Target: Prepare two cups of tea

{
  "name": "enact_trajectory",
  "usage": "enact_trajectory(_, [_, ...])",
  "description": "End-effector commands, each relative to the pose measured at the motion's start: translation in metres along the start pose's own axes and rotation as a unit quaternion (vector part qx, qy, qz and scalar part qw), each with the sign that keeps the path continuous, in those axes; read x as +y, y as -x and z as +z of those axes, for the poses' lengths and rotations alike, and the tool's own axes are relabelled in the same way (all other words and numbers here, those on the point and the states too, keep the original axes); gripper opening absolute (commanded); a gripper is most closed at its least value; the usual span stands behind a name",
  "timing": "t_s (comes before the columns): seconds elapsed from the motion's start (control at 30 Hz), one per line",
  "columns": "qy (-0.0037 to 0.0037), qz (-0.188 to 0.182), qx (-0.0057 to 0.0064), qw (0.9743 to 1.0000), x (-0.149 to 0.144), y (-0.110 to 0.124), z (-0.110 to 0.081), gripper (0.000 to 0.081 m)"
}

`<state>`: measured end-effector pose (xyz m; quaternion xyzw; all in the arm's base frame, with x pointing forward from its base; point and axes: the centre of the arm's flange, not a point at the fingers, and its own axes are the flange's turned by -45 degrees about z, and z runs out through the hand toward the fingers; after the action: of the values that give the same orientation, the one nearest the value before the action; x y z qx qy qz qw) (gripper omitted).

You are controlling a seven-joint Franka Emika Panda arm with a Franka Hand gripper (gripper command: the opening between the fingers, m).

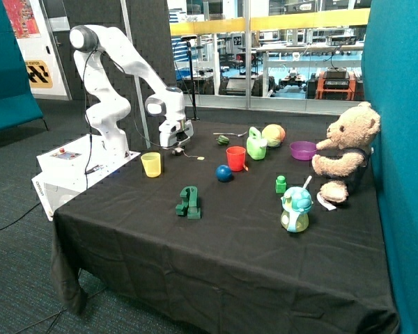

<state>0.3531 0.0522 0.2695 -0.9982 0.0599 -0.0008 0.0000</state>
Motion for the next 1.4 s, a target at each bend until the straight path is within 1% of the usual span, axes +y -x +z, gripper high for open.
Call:
enact_trajectory(0.0, [0.00006, 0.006, -0.0008, 1.0000, 0.005, 0.000, -0.001, 0.0000])
enact_trajectory(0.37, [0.00006, 0.003, -0.0008, 1.0000, 0.006, 0.004, 0.001, 0.0000])
enact_trajectory(0.6, [0.00006, 0.001, -0.0008, 1.0000, 0.004, 0.004, -0.003, 0.0000])
enact_trajectory(0.8, [0.00005, -0.009, -0.0008, 1.0000, 0.002, -0.008, -0.029, 0.0000])
enact_trajectory(0.93, [0.00004, -0.017, -0.0008, 0.9999, 0.001, -0.021, -0.048, 0.0000])
enact_trajectory(1.0, [0.00004, -0.025, -0.0008, 0.9997, 0.000, -0.031, -0.062, 0.0000])
enact_trajectory(1.2, [0.00002, -0.042, -0.0008, 0.9991, -0.002, -0.047, -0.089, 0.0000])
enact_trajectory(1.27, [0.00002, -0.044, -0.0008, 0.9990, 0.000, -0.052, -0.098, 0.0000])
enact_trajectory(1.37, [0.00002, -0.046, -0.0008, 0.9990, 0.003, -0.055, -0.105, 0.0000])
